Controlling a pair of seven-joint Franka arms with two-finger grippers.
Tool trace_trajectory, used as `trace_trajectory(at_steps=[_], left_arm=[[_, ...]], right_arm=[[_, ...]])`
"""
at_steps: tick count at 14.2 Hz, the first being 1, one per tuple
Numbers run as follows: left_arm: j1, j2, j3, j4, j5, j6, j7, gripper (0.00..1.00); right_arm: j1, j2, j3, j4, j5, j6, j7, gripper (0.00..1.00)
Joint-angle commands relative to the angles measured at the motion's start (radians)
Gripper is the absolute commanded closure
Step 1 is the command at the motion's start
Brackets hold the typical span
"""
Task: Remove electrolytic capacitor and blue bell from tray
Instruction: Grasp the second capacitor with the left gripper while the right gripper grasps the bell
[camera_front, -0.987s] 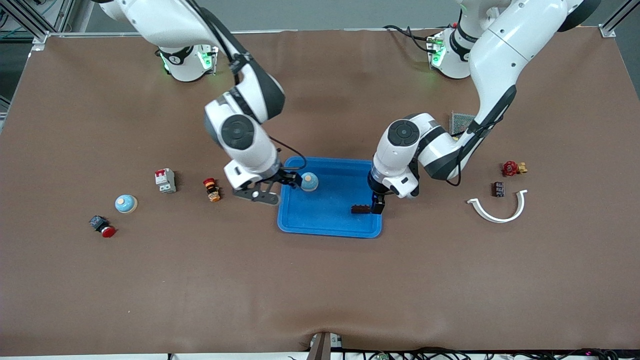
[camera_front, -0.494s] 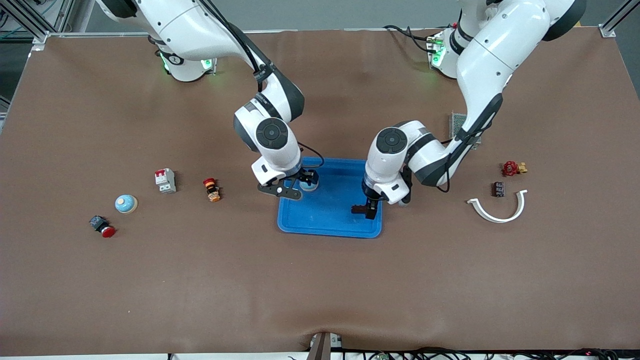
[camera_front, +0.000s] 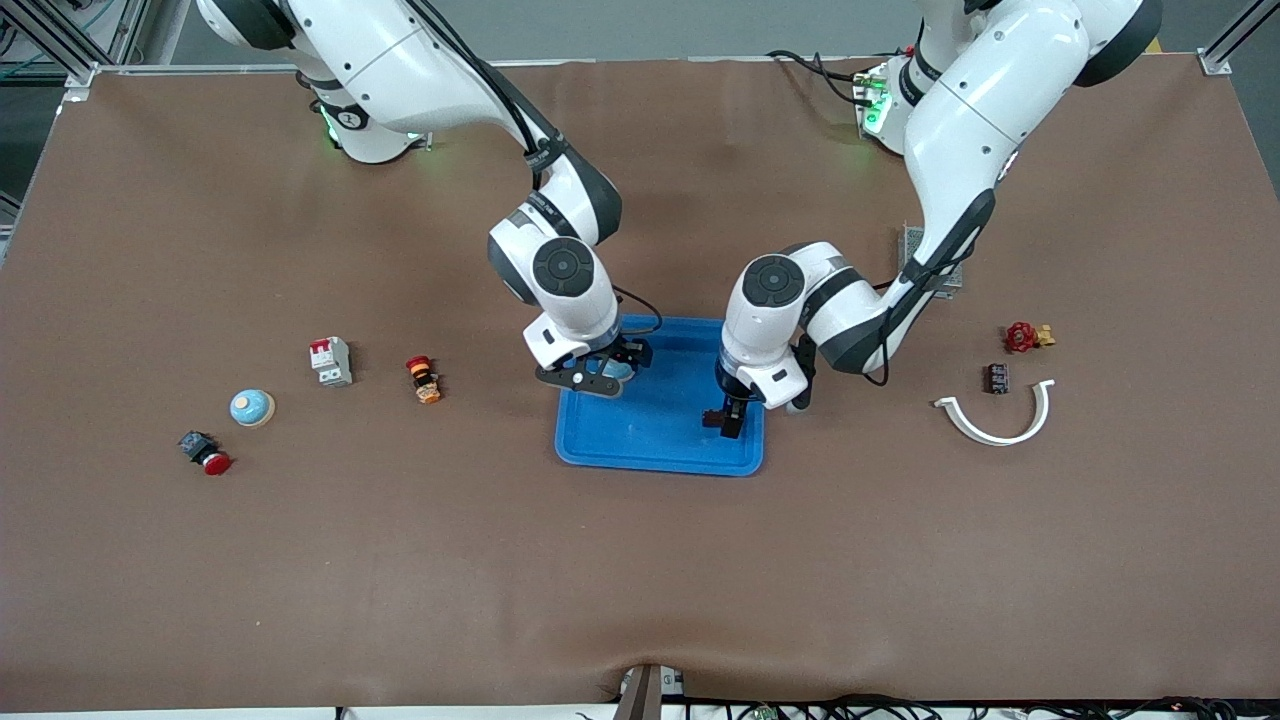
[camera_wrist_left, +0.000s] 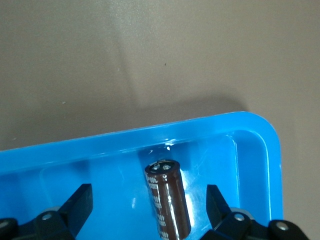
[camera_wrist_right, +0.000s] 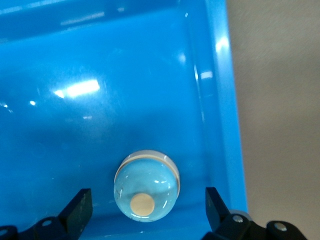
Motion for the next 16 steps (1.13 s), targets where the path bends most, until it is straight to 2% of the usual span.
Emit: trace_trajectory(at_steps=[1, 10, 11, 16], left_arm=[[-0.054, 0.022, 0.045, 0.048, 0.025, -0.016, 0.007, 0.00], [-0.068, 0.056, 0.053, 0.094, 0.019, -0.045, 0.033, 0.00], [-0.068, 0.056, 0.053, 0.097, 0.013, -0.045, 0.033, 0.99], [-0.068, 0.059, 0.053, 0.097, 0.017, -0.057, 0.098, 1.00]], right_arm=[[0.018, 0.028, -0.010, 0.023, -0.022, 0.020, 0.031, 0.00], [0.018, 0.065, -0.013, 0.028, -0.028, 0.067, 0.026, 0.00], [0.018, 0.065, -0.013, 0.026, -0.036, 0.067, 0.026, 0.00], [0.019, 0.077, -0.013, 0.026, -0.047, 0.085, 0.027, 0.00]])
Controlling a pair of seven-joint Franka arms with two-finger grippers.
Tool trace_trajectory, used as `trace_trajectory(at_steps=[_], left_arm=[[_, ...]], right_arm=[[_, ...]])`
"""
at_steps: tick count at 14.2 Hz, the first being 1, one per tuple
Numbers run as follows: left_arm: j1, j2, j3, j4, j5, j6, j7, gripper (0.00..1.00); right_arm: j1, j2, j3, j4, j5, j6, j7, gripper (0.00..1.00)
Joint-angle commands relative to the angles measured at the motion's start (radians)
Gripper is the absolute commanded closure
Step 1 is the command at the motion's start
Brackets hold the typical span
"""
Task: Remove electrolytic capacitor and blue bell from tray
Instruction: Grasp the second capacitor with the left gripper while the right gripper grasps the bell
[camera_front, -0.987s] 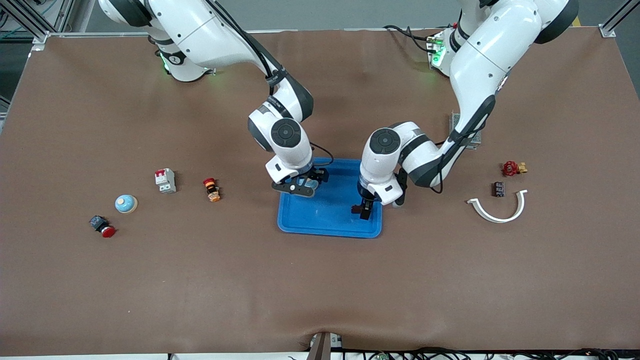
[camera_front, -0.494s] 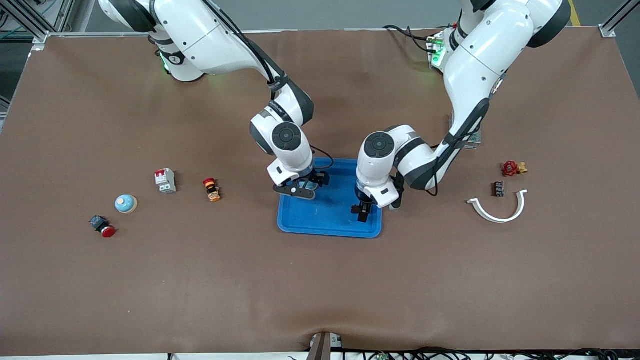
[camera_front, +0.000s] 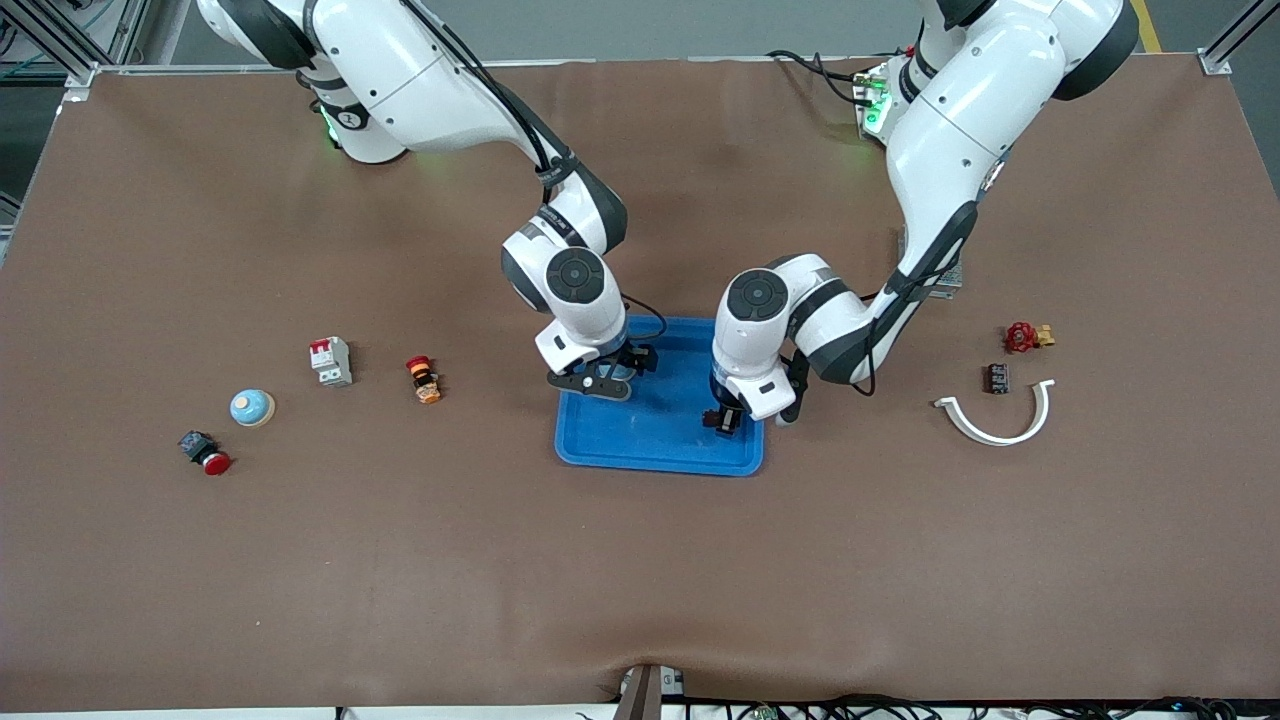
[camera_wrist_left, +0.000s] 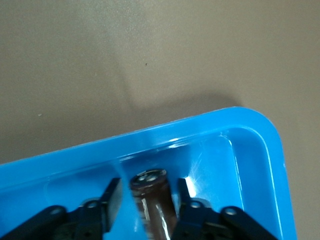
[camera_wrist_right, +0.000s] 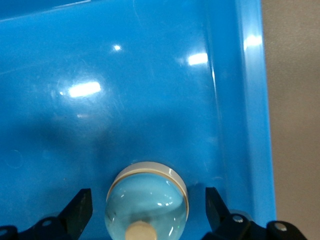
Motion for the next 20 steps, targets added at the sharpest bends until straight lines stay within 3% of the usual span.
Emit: trace_trajectory(at_steps=[1, 2, 6, 8, 12, 17, 20], left_arm=[[-0.014, 0.012, 0.009, 0.026, 0.019, -0.017, 0.010, 1.00], [-0.014, 0.010, 0.009, 0.026, 0.019, -0.017, 0.010, 1.00], [-0.011, 0.004, 0.008, 0.028, 0.014, -0.034, 0.012, 1.00], [-0.008, -0.002, 0.006, 0.028, 0.013, -0.041, 0.013, 1.00], [0.006, -0.019, -0.011, 0.028, 0.000, -0.110, 0.039, 1.00], [0.021, -0.039, -0.043, 0.098, -0.144, -0.280, 0.174, 1.00], [0.041, -0.075, -0.058, 0.119, -0.197, -0.374, 0.263, 1.00]], right_arm=[[0.010, 0.017, -0.006, 0.022, -0.024, 0.006, 0.024, 0.00], [0.010, 0.017, -0.006, 0.024, -0.024, 0.006, 0.024, 0.00], [0.008, 0.017, -0.006, 0.024, -0.024, 0.005, 0.024, 0.43], [0.008, 0.017, -0.006, 0.025, -0.022, 0.003, 0.024, 0.50], [-0.006, -0.003, -0.004, 0.062, -0.009, -0.050, 0.020, 0.52], [-0.073, -0.020, 0.008, 0.293, -0.001, -0.453, 0.000, 0.52], [-0.146, -0.064, 0.008, 0.366, 0.034, -0.619, -0.142, 0.52]])
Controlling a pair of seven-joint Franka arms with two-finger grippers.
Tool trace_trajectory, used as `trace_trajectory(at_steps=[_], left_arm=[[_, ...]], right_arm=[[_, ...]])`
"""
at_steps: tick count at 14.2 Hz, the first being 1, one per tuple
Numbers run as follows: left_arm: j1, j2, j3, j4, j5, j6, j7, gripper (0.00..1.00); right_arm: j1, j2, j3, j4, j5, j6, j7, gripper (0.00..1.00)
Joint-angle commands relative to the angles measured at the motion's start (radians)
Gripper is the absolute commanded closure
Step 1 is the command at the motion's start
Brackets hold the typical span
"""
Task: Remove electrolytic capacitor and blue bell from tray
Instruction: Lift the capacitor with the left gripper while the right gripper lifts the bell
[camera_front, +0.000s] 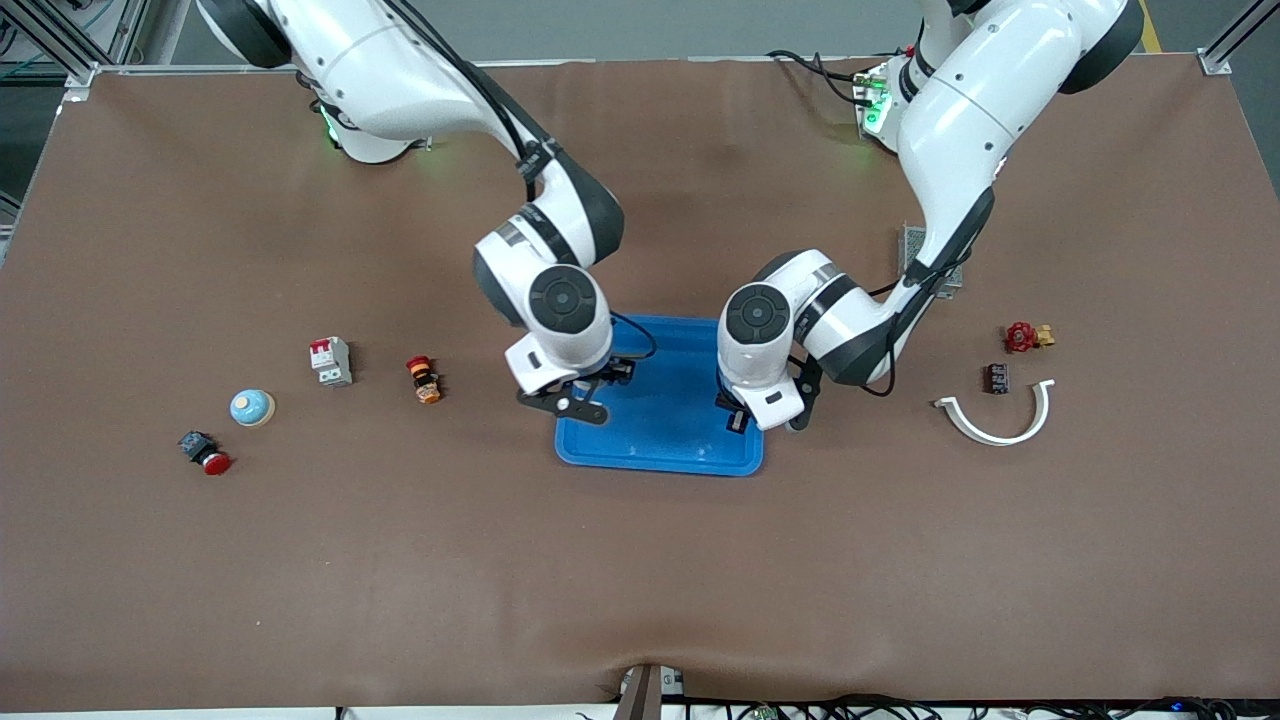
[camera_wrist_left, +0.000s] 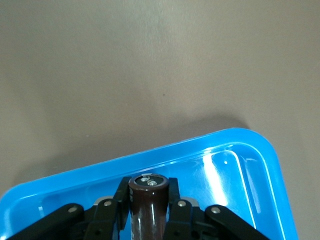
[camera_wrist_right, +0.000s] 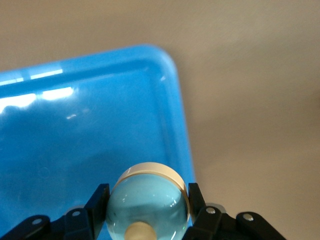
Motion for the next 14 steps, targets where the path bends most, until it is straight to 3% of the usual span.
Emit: trace_trajectory(at_steps=[1, 7, 9, 12, 14], left_arm=[[0.036, -0.055, -0.030, 0.004, -0.068, -0.095, 0.112, 1.00], [0.114, -0.110, -0.039, -0.002, -0.129, -0.215, 0.473, 1.00], [0.158, -0.110, -0.040, -0.016, -0.131, -0.244, 0.687, 1.00], [0.224, -0.124, -0.040, -0.022, -0.131, -0.297, 0.921, 1.00], [0.261, -0.142, -0.040, -0.046, -0.131, -0.302, 1.034, 1.00]], right_arm=[[-0.099, -0.057, 0.016, 0.037, 0.057, -0.114, -0.171, 0.52], [-0.295, -0.169, 0.005, 0.008, 0.050, -0.191, -0.720, 0.52], [-0.351, -0.180, 0.002, -0.007, 0.041, -0.190, -0.877, 0.52], [-0.389, -0.181, 0.004, -0.025, -0.073, -0.177, -1.030, 0.52], [-0.433, -0.178, 0.005, -0.030, -0.073, -0.158, -1.116, 0.52]])
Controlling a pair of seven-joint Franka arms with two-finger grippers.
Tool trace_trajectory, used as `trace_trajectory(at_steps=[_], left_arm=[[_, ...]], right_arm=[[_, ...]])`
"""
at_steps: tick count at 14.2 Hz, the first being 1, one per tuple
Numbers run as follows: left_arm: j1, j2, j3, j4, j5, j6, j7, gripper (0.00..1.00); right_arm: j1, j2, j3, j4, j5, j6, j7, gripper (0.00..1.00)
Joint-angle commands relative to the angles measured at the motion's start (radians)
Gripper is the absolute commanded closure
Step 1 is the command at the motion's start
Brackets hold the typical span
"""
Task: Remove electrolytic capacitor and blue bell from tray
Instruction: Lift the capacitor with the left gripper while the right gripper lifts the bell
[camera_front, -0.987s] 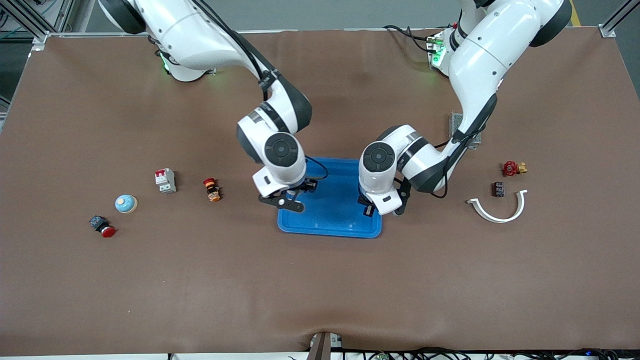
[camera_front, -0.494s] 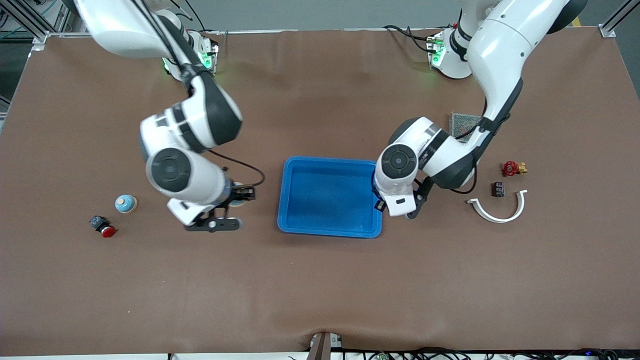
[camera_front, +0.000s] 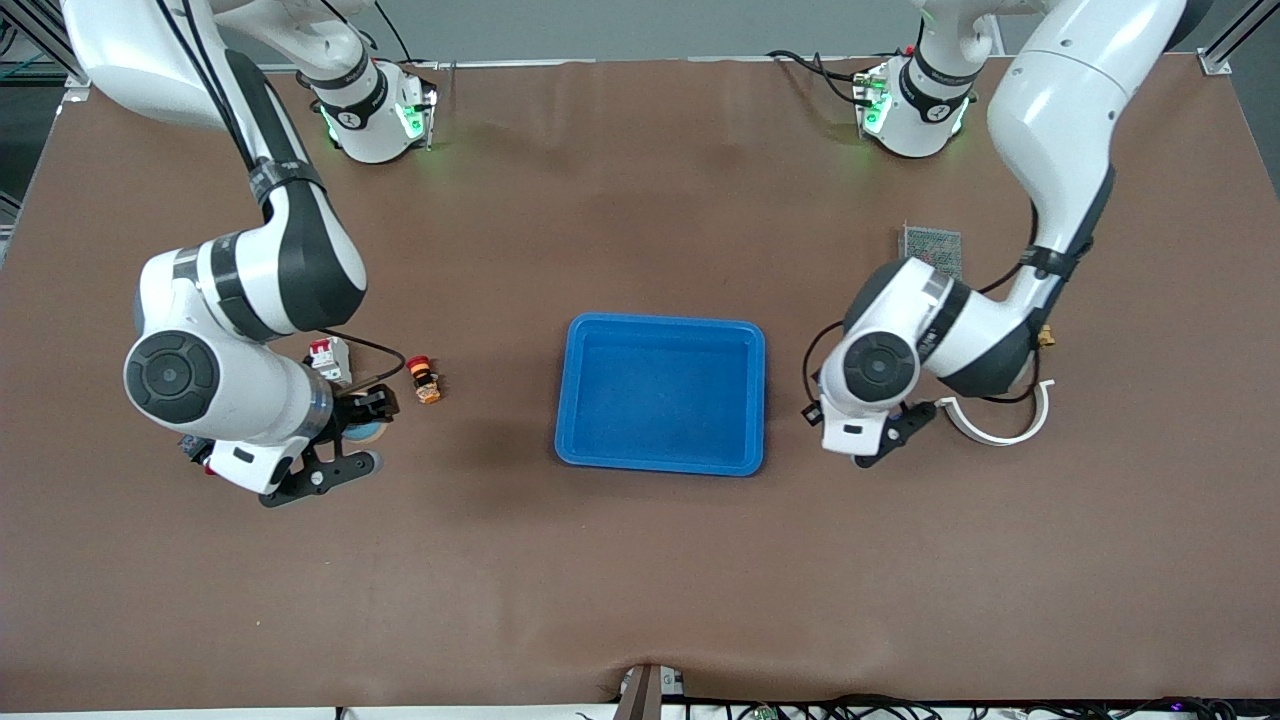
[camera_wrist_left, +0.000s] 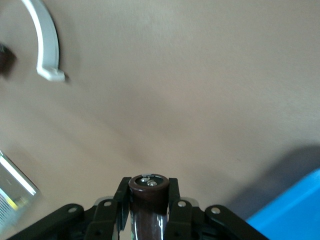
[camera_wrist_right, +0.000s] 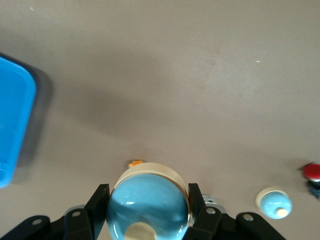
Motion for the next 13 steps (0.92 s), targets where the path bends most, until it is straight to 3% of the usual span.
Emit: trace_trajectory(at_steps=[1, 8, 13], left_arm=[[0.053, -0.052, -0.011, -0.059, -0.021, -0.017, 0.162, 1.00], [0.181, -0.054, -0.011, -0.068, -0.018, -0.019, 0.581, 1.00], [0.235, -0.054, -0.008, -0.037, -0.002, -0.014, 0.785, 1.00]], right_arm=[[-0.053, -0.025, 0.017, -0.044, -0.025, 0.033, -0.131, 0.52], [-0.150, -0.036, 0.020, -0.254, -0.018, 0.274, -0.297, 0.52], [-0.177, -0.102, 0.021, -0.590, -0.010, 0.633, -0.297, 0.52]])
